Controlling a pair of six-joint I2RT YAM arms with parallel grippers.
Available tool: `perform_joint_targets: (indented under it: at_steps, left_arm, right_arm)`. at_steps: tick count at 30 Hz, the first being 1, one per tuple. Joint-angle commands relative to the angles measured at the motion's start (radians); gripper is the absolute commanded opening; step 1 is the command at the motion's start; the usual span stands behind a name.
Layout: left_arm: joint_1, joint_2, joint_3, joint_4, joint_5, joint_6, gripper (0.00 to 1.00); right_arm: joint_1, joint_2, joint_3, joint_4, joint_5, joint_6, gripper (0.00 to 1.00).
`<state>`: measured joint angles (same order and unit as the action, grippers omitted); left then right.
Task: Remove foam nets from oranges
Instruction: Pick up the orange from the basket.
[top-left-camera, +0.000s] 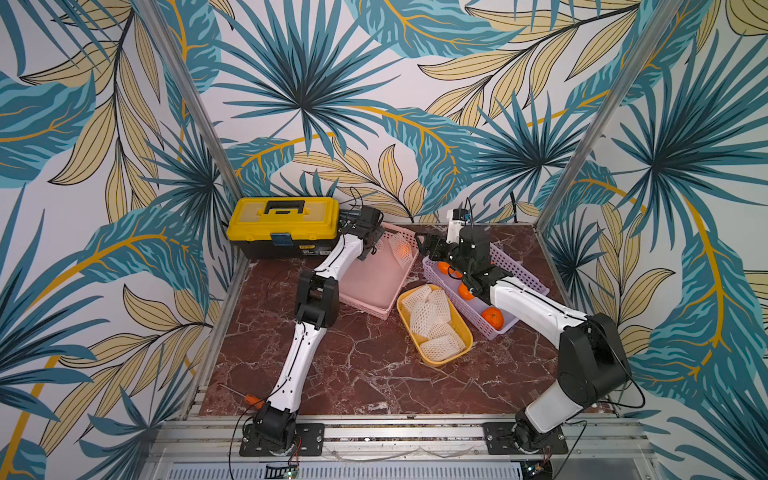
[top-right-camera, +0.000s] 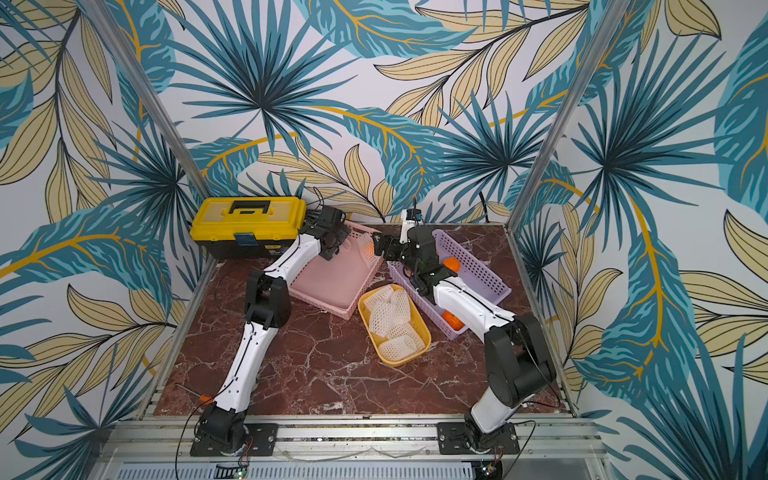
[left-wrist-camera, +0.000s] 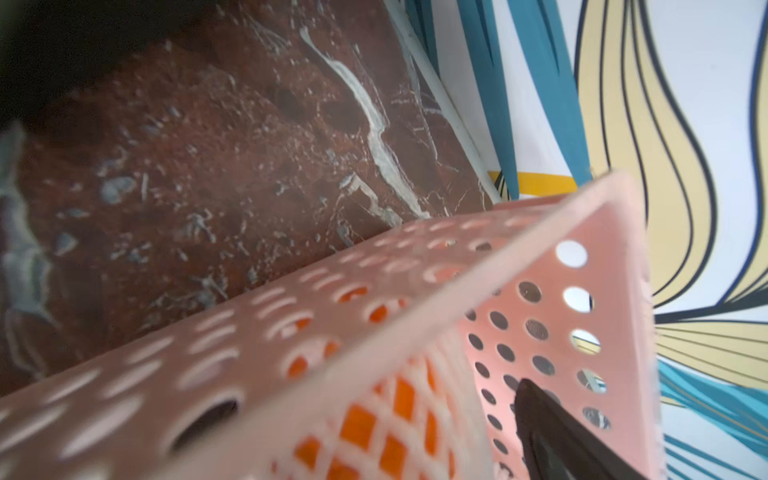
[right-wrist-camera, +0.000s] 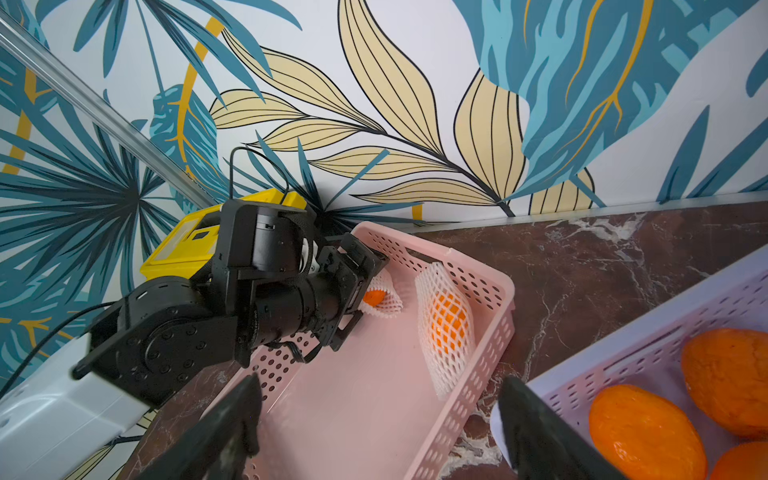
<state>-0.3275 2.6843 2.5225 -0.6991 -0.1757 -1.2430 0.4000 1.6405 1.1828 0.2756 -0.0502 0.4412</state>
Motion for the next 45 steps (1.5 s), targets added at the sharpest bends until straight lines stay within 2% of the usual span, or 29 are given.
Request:
perform_joint_targets:
  at_steps: [1, 17, 26, 29, 40, 45]
  left_arm:
    - [0.013, 0.029, 0.022, 0.028, -0.015, 0.021, 0.93]
    - [0.038, 0.034, 0.018, 0.126, 0.039, 0.06, 0.64]
    - [0.035, -0.003, -0.003, 0.135, 0.082, 0.076, 0.53]
    - [0.024, -0.06, -0.064, 0.148, 0.075, 0.09, 0.49]
    - [-0.007, -0.288, -0.31, 0.251, 0.093, 0.148, 0.48]
    - [-0.026, -0.438, -0.457, 0.296, 0.103, 0.174, 0.48]
  right_arm:
    - [-0.001, 0.017, 0.013, -0.011, -0.012, 0.011, 0.9]
    - [0.0, 0.024, 0.013, -0.003, -0.02, 0.013, 0.9]
    - [0.0, 0.025, 0.013, -0.002, -0.018, 0.014, 0.89]
    - [0.0, 0.023, 0.011, 0.0, -0.017, 0.013, 0.89]
    - [-0.001, 0.021, 0.007, 0.002, -0.015, 0.013, 0.89]
    - [0.0, 0.019, 0.007, 0.002, -0.016, 0.012, 0.89]
